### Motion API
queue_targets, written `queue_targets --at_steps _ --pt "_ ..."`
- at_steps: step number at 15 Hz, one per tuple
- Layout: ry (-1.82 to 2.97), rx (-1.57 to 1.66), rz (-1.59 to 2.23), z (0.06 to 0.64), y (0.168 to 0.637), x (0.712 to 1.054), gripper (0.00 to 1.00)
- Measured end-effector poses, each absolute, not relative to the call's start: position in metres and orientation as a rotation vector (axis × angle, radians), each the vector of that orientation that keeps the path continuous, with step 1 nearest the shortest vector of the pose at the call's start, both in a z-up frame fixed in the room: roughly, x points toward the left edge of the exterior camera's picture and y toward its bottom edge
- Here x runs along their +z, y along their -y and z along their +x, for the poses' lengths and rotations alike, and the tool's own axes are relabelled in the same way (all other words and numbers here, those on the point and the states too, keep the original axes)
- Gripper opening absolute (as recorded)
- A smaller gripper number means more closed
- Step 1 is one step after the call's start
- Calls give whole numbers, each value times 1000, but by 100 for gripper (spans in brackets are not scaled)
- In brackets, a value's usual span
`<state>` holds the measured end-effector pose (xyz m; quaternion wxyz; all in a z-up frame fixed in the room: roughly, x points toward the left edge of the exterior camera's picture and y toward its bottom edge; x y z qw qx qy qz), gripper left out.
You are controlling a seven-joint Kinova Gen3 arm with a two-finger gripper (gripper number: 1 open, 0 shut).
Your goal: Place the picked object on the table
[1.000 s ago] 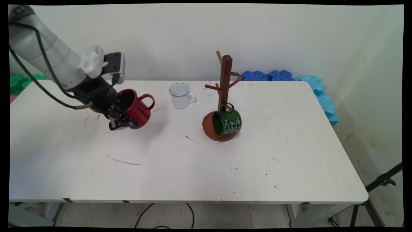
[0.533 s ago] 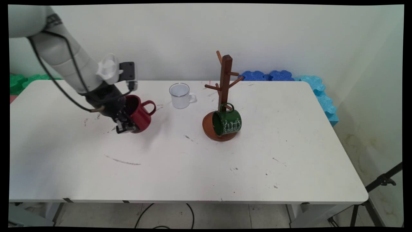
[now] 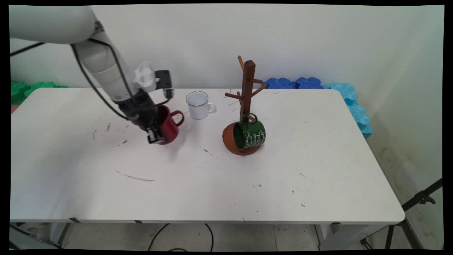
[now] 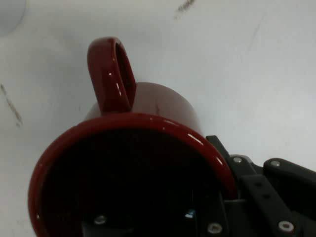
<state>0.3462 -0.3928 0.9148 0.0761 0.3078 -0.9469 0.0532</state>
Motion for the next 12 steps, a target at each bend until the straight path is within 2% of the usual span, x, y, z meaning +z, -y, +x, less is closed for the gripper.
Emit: queue_targets --at_steps 12 --pt "2809 151 951 311 453 889 0"
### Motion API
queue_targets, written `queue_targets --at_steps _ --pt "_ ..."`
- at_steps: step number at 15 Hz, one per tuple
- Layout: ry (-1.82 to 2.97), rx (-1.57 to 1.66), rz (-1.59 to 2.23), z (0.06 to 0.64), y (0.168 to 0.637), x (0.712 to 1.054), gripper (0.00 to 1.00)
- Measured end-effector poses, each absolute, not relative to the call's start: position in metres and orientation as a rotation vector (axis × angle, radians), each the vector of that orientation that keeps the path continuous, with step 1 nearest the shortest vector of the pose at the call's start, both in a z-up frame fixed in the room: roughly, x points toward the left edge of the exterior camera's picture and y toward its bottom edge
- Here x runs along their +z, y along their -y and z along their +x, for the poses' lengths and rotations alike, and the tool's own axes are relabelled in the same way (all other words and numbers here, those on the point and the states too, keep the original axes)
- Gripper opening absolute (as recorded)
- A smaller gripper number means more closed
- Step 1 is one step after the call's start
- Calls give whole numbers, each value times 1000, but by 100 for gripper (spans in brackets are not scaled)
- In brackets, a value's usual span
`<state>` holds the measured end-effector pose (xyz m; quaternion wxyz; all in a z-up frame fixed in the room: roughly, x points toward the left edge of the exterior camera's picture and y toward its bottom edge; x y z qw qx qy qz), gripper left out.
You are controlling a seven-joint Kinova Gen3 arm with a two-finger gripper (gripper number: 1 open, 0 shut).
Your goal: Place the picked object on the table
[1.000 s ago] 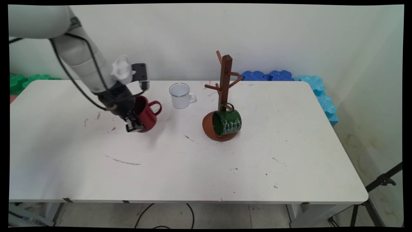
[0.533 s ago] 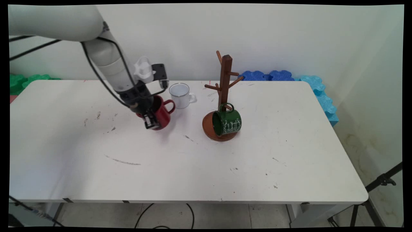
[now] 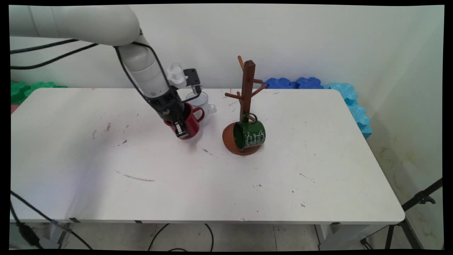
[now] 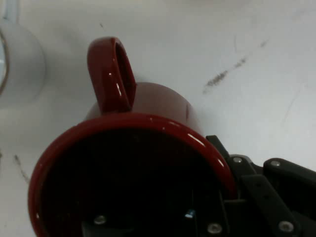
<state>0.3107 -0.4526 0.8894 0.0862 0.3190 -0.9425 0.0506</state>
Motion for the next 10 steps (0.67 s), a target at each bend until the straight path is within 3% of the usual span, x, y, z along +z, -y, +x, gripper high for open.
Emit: queue_targets --at_steps 10 --pt "2858 146 917 309 476 872 0"
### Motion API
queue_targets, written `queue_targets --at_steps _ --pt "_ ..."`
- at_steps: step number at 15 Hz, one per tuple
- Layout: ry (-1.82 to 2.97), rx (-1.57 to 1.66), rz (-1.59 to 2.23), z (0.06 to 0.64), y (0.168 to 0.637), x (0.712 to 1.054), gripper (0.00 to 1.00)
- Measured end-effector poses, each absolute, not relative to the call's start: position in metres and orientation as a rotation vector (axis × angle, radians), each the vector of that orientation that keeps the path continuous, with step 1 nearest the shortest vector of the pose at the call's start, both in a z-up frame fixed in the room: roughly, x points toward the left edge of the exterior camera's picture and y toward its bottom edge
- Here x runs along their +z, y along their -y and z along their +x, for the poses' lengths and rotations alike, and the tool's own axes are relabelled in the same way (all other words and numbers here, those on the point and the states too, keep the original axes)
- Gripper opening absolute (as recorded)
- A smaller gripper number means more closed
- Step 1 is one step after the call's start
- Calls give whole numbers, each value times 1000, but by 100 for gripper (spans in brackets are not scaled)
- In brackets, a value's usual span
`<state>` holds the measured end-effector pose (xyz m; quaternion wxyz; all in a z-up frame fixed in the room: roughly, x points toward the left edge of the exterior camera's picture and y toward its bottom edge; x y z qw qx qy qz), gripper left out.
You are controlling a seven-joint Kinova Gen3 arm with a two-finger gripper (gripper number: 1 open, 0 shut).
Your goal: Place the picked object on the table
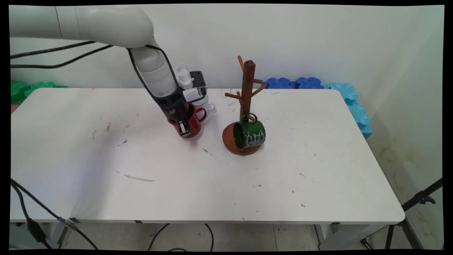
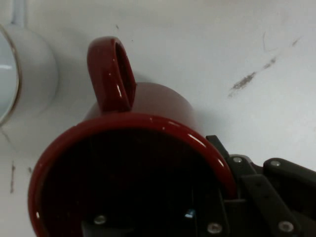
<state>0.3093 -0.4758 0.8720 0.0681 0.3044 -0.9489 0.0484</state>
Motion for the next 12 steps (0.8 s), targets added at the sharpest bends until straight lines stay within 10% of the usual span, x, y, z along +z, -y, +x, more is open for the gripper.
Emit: queue_targets --at_steps 12 --pt "2919 144 790 315 478 856 0"
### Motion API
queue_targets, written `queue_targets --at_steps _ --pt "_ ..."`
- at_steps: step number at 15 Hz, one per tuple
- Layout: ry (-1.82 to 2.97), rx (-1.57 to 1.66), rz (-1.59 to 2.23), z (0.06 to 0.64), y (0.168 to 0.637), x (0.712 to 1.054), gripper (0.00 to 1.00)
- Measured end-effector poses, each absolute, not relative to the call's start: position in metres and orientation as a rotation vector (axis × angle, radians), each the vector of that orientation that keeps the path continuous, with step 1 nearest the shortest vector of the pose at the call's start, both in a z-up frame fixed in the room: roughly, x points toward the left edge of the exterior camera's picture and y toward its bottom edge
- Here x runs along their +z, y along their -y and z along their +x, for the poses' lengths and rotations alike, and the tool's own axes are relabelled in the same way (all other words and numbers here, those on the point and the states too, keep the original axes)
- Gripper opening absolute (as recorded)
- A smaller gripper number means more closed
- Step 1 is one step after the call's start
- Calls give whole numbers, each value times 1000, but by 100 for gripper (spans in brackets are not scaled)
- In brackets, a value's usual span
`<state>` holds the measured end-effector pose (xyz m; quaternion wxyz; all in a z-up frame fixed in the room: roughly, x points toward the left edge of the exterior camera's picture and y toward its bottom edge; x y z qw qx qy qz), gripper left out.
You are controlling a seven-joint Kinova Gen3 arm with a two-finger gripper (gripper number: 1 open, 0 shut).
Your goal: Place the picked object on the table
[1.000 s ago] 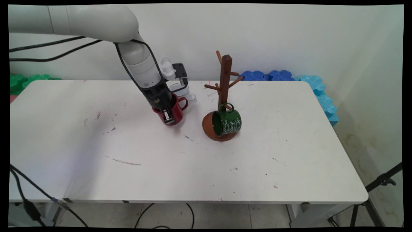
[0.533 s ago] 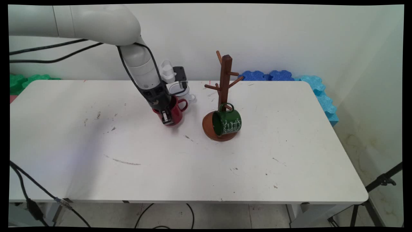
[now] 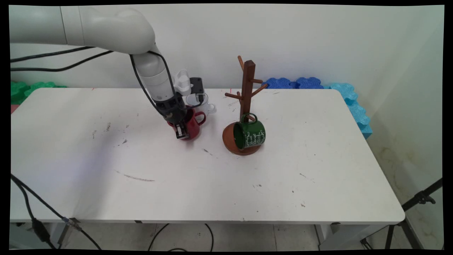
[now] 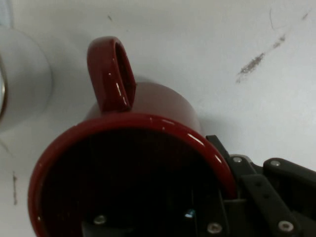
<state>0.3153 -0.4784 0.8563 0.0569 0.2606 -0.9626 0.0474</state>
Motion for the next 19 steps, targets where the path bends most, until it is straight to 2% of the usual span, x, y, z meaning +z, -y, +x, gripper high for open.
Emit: queue_targets --at_steps 8,9,19 --pt "2945 149 664 317 476 852 0" --pt "2946 149 655 317 476 851 100" --pt "2919 142 645 319 470 852 100"
